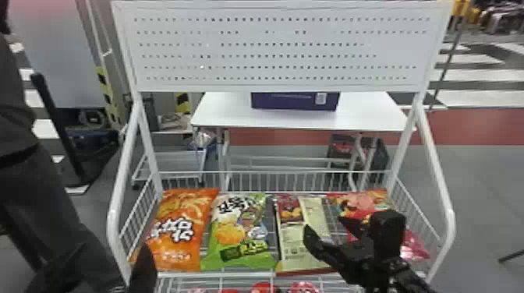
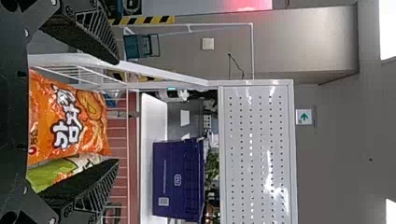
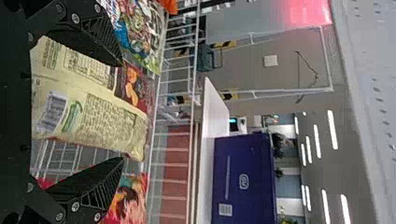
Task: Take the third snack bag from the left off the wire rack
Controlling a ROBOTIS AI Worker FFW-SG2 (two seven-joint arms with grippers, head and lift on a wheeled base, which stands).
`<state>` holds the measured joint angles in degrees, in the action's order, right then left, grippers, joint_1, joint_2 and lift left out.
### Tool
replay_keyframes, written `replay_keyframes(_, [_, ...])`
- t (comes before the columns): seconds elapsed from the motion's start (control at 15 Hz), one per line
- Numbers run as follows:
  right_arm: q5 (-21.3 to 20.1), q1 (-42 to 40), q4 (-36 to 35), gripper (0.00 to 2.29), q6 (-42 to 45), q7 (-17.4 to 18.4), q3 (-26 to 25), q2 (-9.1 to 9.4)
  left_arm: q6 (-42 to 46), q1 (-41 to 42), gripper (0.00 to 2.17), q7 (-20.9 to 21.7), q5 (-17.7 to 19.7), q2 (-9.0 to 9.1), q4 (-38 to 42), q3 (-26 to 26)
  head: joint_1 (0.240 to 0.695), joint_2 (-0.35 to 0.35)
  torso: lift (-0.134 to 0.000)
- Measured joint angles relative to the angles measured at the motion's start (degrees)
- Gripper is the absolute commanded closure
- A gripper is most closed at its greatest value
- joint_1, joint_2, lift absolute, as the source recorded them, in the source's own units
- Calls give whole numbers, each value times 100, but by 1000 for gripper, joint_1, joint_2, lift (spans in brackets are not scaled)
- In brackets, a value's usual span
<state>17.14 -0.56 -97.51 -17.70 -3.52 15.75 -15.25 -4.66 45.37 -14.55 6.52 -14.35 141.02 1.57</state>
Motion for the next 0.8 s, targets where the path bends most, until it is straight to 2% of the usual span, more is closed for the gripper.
replay_keyframes(0.13, [-167, 294, 335, 194, -254, 0, 242, 115, 11, 7, 144, -3, 0, -5, 0, -6, 499, 0, 0])
replay_keyframes(0.27, [-269, 457, 487, 329, -558, 0, 360, 156, 13, 7, 144, -4, 4, -5, -5, -8, 499, 0, 0])
replay_keyframes(0.33, [-296, 528, 529, 677, -824, 0, 394, 160, 17, 7, 144, -8, 6, -1, -14, -8, 499, 0, 0])
replay_keyframes(0.4, [-309, 571, 541, 1295, -1050, 0, 406, 158, 24, 3, 144, -12, 7, 1, -28, -8, 499, 0, 0])
replay_keyframes(0.47, [-313, 588, 525, 2040, -1234, 0, 403, 140, 28, -7, 144, -13, 7, 2, -44, -8, 499, 0, 0])
replay_keyframes(0.53, [-310, 589, 469, 2182, -1378, 3, 389, 127, 30, -14, 144, -13, 10, 2, -53, -8, 499, 0, 0])
replay_keyframes(0.8, [-259, 363, -15, 2240, -1568, 7, 286, 62, 31, -34, 144, -12, 13, 6, -69, 6, 499, 0, 0])
